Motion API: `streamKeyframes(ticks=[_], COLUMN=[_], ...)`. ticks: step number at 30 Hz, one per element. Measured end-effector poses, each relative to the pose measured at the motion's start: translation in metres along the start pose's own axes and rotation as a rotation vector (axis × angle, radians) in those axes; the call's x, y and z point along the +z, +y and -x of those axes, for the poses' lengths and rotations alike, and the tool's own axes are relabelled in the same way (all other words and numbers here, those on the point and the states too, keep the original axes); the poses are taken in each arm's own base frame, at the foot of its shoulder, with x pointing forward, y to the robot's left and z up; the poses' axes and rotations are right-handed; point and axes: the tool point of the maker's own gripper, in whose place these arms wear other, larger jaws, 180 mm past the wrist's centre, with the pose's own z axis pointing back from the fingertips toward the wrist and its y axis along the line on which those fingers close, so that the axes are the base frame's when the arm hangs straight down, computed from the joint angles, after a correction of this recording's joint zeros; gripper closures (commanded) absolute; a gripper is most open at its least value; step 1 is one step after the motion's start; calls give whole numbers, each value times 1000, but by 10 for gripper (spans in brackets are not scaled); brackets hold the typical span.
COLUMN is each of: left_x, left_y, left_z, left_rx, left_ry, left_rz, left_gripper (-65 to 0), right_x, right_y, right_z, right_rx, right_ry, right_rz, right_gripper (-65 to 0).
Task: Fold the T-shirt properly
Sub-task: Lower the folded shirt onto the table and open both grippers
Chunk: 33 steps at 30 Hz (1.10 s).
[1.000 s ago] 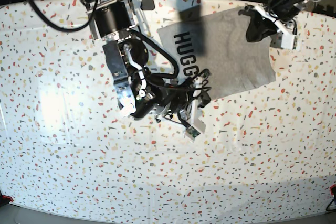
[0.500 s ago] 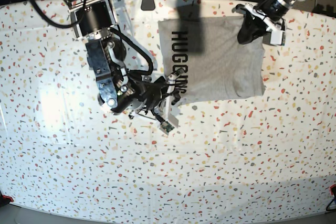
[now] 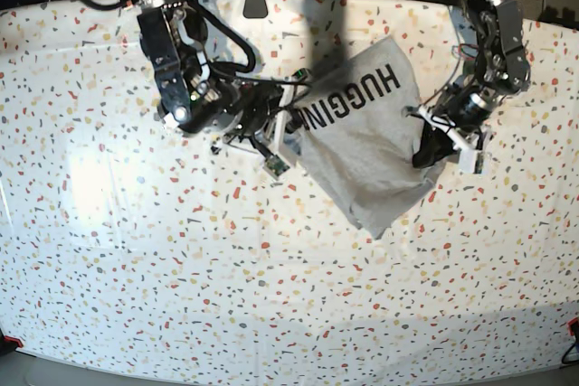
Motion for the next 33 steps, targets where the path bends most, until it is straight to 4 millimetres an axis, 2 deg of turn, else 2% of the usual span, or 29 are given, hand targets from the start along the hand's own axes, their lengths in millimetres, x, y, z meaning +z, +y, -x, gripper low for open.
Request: streamKeyframes(ticks=[4,10,16,23,28,31,33], left_x=[-17,-28,-33,-18,-1,14,26], left_y=[6,0,-1,-6,-10,-15,-17], left_z=[-20,-41,-58,-102,-89,-89,-92], left_rx=[-41,-6,-17,-93,-107,-116,-141], left_ry=[45,87,72,-31,-31,-58,-77], left_rz=[-11,40,43,34,25,27,15], left_gripper=[0,0,0,0,0,0,0], right_x=[1,-7,-11,2,26,37,43], right_y=[25,52,65,60,38,21,8], right_z=[2,-9,-22,-33,-50,-48,-39], right_rx=[-27,-73,-94,-62,-62,-80,-88], right_ry=[-53,-90,-123,-142,-212,-223,-204], right_rz=[-35,-81,-107,-76,3,52,83], right_gripper=[0,0,0,0,0,0,0])
